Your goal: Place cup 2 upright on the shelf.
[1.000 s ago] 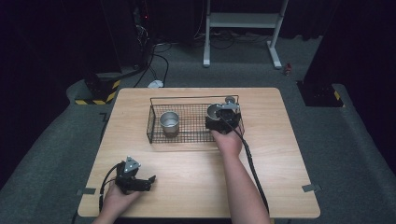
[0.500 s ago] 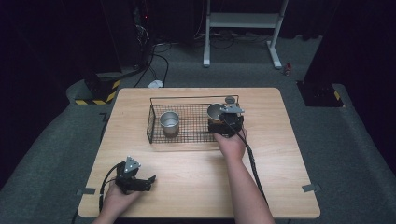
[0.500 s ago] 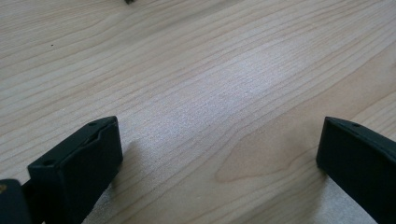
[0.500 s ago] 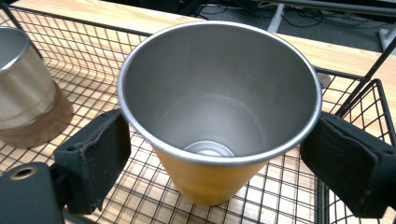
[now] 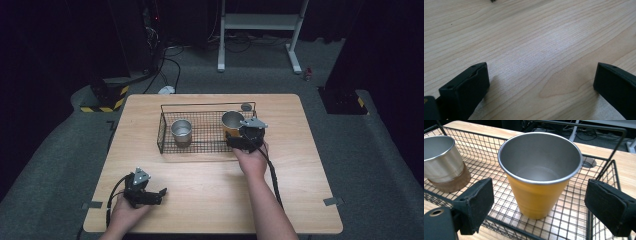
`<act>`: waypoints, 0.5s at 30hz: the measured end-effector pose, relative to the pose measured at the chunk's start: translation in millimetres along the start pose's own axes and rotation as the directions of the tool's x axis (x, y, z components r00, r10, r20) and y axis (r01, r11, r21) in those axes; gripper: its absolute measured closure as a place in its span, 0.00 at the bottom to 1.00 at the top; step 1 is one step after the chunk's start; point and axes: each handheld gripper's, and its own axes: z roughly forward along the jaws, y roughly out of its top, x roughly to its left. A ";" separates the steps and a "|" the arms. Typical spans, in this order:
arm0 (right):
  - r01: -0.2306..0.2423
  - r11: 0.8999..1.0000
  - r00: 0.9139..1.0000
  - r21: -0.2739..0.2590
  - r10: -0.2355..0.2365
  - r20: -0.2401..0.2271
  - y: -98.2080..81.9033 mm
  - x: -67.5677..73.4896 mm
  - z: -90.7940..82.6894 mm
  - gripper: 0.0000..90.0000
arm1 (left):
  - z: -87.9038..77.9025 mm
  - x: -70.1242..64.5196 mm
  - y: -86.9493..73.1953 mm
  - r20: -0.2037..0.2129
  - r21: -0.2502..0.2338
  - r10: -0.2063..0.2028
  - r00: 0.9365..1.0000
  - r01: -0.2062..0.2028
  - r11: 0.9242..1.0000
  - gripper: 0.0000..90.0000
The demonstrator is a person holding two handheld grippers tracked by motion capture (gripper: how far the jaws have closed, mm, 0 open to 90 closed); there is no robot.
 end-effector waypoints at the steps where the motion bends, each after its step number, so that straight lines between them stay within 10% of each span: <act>1: -0.003 1.000 1.000 -0.002 0.003 -0.002 -1.1 0.1 -2.5 0.10 | 0.0 0.0 0.0 0.000 0.000 0.000 1.000 0.000 1.000 0.01; 15: 0.034 0.998 0.999 -0.046 -0.035 -0.034 -13.9 7.0 -33.2 0.10 | 0.1 0.5 0.2 -0.001 0.000 0.007 1.000 -0.007 1.000 0.01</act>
